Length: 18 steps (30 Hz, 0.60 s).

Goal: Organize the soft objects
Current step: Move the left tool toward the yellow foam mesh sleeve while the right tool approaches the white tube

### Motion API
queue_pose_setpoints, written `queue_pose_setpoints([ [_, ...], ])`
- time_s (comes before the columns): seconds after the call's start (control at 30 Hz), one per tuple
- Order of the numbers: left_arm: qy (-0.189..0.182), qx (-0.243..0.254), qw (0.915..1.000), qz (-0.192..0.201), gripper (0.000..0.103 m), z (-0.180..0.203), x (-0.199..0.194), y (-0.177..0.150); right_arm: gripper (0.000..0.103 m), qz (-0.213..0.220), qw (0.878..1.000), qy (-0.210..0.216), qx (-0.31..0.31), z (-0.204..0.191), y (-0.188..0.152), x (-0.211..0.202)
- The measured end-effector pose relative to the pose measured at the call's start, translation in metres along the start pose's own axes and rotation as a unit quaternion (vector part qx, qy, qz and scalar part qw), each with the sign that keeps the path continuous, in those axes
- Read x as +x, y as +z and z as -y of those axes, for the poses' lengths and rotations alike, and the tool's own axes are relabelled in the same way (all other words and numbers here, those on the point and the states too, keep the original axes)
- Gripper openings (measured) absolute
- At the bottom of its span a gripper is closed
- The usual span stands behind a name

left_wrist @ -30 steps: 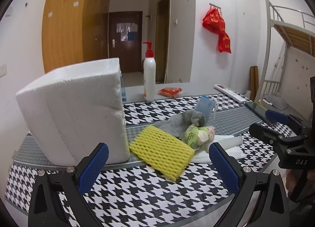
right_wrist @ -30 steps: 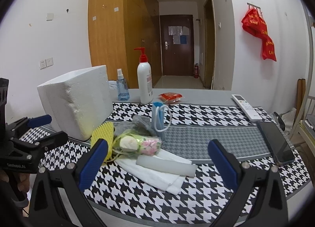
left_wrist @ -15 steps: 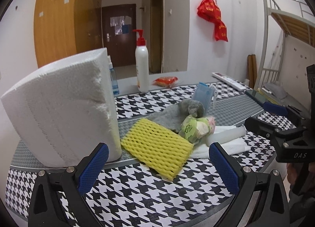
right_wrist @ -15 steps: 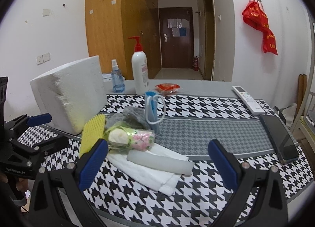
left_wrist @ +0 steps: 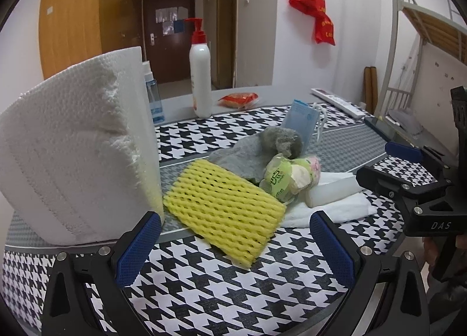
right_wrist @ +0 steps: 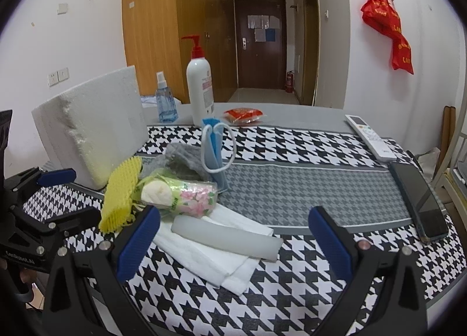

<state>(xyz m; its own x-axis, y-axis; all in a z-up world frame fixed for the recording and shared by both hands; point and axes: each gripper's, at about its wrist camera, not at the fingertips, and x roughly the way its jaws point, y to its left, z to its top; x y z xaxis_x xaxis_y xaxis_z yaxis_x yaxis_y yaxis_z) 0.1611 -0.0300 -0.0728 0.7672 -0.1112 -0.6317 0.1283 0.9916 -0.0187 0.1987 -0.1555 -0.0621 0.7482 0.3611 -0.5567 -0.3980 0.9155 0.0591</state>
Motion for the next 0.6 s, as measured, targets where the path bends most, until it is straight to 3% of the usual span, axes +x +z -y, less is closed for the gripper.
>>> queue_pose_setpoints([
  [0.13, -0.009, 0.006, 0.9999, -0.011, 0.1, 0.001, 0.007, 0.001, 0.103, -0.01, 1.0, -0.001, 0.003, 0.002, -0.001, 0.008],
  [0.2, -0.014, 0.006, 0.9997, -0.018, 0.092, 0.002, 0.01, 0.001, 0.103, -0.014, 1.0, 0.001, 0.006, 0.005, -0.002, 0.01],
  [0.6, -0.017, 0.02, 0.9987, -0.044, 0.078, 0.005, 0.031, 0.001, 0.103, -0.033, 0.999, 0.009, -0.007, 0.009, -0.003, 0.02],
])
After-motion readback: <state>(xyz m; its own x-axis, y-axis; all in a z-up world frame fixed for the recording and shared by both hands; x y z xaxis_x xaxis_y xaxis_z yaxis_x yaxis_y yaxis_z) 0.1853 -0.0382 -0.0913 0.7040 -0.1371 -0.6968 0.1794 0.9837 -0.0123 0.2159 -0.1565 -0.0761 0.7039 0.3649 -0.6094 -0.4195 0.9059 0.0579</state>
